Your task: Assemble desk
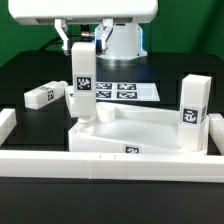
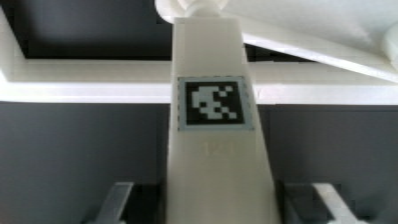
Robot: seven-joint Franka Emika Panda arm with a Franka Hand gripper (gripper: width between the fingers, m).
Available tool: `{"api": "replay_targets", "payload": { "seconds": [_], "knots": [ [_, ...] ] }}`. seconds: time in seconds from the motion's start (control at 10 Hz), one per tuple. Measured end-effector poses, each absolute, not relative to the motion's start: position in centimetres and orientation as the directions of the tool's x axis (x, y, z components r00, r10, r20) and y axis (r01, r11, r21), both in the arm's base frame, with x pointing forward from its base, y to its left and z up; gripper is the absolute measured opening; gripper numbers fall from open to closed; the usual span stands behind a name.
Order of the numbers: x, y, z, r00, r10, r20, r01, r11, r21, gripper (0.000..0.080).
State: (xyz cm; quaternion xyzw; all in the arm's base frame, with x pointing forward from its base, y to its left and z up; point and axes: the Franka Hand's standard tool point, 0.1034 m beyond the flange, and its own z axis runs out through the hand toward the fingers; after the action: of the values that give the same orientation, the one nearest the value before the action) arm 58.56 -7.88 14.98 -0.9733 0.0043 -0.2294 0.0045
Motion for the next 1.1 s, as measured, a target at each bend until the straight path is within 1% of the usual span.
{"api": "replay_targets", "payload": {
  "seconds": [0.1, 0.2, 0.3, 0.5, 0.9, 1.1],
  "knots": [
    [58.2, -7.9, 14.7, 0.897, -0.01, 0.443, -0.008, -1.0, -0.007, 0.029],
    [57.4, -8.2, 14.2, 0.898, -0.009, 0.441, -0.013, -1.0, 0.006, 0.029],
    [57.1, -8.2, 14.0, 0.9, -0.01, 0.436, -0.014, -1.0, 0.007, 0.029],
    [57.2, -8.3, 14.0, 0.897, -0.011, 0.441, -0.018, -1.0, 0.012, 0.029],
    [57.5, -7.9, 13.9, 0.898, -0.032, 0.439, -0.035, -0.999, -0.002, 0.029],
    [57.6, -7.8, 13.8, 0.897, -0.035, 0.44, -0.038, -0.999, -0.003, 0.029]
  ]
}}
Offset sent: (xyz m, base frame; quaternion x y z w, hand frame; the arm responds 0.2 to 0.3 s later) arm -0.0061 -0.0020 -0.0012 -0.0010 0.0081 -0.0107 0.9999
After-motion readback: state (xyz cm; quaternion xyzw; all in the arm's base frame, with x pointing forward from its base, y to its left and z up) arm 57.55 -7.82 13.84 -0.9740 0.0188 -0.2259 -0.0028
